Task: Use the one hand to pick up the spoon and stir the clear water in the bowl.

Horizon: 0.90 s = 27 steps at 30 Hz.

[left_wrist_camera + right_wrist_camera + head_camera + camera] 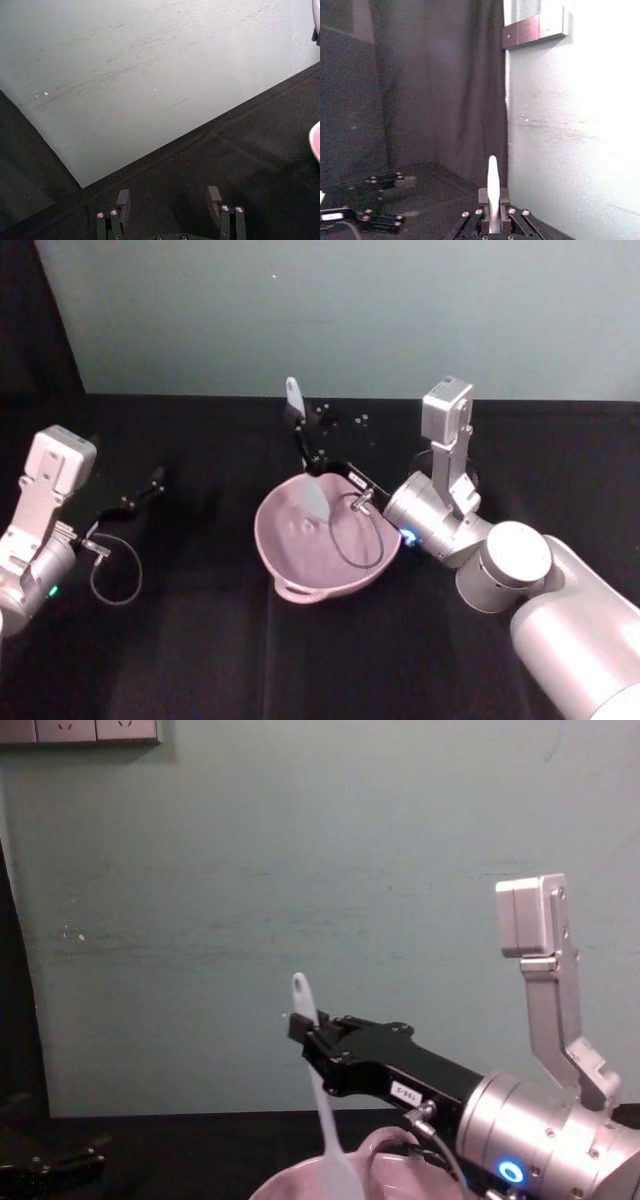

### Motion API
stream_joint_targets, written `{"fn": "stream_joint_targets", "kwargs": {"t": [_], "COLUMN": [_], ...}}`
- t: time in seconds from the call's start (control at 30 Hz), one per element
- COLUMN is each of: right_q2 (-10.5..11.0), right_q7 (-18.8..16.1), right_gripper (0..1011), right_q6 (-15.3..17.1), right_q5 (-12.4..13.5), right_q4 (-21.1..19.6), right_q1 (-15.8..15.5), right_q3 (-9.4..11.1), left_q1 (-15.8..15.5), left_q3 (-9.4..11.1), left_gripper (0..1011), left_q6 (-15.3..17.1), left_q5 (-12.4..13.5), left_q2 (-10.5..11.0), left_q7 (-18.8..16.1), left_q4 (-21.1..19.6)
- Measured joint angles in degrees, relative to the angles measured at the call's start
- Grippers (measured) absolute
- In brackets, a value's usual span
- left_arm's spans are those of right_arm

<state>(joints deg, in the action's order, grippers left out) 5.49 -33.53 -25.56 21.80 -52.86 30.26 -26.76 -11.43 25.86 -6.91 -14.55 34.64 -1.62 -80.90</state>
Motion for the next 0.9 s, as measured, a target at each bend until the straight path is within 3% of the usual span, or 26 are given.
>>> {"fn": "stream_joint_targets", "kwargs": {"t": [0.17, 0.4, 0.63, 0.9], "right_q2": [1.04, 3.99, 7.12, 7.68], "right_q7": [0.97, 0.44, -2.13, -4.36], "right_gripper": [127, 127, 127, 126], "right_q6": [-1.62, 0.12, 4.34, 7.67], "right_q5": [-1.67, -1.72, 1.55, 4.68], "right_q4": [0.6, -4.31, -13.67, -17.84], "right_q1": [0.29, -2.38, -7.5, -10.2], "right_q3": [1.27, 3.04, 4.19, 2.67], "left_q1": [0.0, 0.0, 0.0, 0.0], "left_q3": [0.0, 0.0, 0.0, 0.0], "left_gripper": [1011, 1011, 1011, 1011], "left_q6": [0.0, 0.0, 0.0, 0.0], "left_q5": [0.0, 0.01, 0.0, 0.0], "left_q2": [0.0, 0.0, 0.0, 0.0], "left_q7": [0.0, 0.0, 0.0, 0.0], "left_q4": [0.0, 0.0, 0.0, 0.0]}}
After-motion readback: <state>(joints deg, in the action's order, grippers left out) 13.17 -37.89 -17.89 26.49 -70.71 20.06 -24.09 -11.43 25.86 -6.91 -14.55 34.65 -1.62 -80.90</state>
